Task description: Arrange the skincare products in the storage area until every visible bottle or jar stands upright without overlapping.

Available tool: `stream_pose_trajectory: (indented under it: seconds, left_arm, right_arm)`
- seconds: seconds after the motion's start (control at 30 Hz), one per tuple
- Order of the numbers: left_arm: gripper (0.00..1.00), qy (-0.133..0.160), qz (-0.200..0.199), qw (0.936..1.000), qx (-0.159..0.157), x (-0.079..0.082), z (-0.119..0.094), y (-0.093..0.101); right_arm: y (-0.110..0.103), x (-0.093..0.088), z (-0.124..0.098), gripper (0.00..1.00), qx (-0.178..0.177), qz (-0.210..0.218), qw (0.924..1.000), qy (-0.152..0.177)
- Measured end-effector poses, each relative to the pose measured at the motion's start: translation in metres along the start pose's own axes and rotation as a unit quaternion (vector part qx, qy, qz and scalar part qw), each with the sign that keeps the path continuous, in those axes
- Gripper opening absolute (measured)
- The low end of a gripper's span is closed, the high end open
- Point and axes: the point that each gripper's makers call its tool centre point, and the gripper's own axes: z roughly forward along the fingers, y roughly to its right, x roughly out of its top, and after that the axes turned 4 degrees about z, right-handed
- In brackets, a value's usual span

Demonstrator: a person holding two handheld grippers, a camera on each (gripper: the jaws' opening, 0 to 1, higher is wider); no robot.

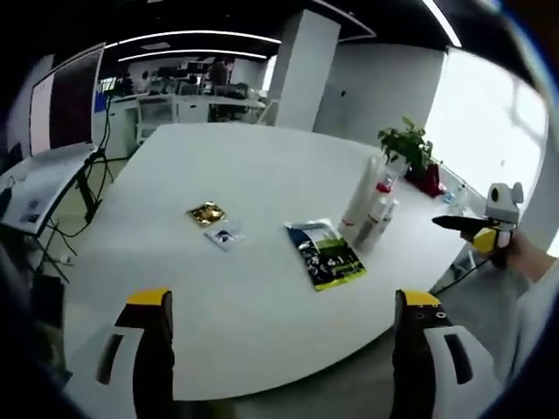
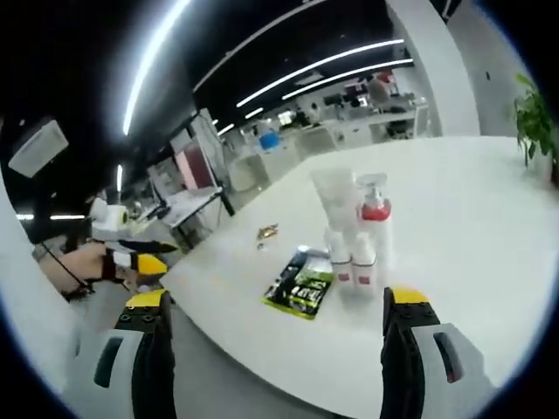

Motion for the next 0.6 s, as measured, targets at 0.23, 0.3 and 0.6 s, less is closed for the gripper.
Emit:
stream_pose_trajectory:
  seconds: [0.23, 0.3, 0.6]
  left_arm:
    - [0.99, -0.025, -0.004, 0.9997, 0.003, -0.005, 0.017, 0.000]
    - [0.99, -0.029, -0.008, 0.9995, 0.005, -0.005, 0.022, 0.000]
    - [0.99, -0.083, -0.036, 0.9950, 0.041, -0.022, 0.054, -0.013]
  right_arm:
    - [0.001, -0.001, 0.000, 0.99, 0.000, 0.003, 1.0000, -0.004]
    - [0.002, -0.001, 0.000, 0.99, 0.001, 0.009, 1.0000, -0.003]
    - [0.002, -0.004, 0.000, 0.99, 0.000, 0.022, 0.9997, -0.008]
